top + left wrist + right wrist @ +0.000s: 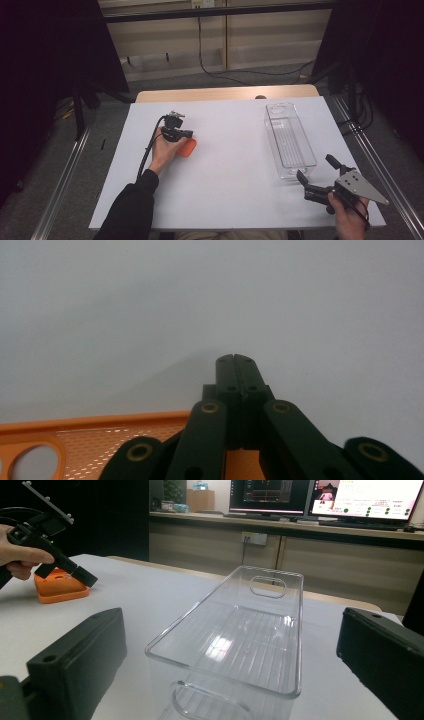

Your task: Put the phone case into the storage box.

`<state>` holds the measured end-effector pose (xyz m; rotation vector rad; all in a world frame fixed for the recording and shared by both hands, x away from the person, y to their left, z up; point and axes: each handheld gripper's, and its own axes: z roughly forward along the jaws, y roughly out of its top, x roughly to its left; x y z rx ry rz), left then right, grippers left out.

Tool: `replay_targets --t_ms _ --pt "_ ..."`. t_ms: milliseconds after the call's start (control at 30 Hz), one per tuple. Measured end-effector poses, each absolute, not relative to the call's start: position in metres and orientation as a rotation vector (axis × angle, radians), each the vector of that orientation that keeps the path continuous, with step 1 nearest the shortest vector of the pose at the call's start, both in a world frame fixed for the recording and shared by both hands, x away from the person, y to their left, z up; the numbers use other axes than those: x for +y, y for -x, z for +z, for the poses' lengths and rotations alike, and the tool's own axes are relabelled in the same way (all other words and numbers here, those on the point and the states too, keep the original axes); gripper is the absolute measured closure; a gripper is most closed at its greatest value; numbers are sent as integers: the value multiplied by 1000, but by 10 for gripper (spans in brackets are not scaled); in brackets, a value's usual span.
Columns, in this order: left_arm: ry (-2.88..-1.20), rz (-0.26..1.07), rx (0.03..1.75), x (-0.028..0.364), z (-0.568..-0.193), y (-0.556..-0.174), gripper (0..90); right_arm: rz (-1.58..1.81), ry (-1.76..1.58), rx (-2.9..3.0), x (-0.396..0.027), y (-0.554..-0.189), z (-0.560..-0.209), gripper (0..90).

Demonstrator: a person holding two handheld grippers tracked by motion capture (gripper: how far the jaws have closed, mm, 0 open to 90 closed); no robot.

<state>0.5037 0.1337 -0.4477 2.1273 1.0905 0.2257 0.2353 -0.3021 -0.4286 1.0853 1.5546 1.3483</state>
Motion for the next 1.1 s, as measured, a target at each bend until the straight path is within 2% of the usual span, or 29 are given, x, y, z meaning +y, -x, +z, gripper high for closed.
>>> replay_targets --t_ms 1100 --pt "-2142 156 1025 135 -450 -473 900 1348 -1084 1561 -301 -236 -429 0"
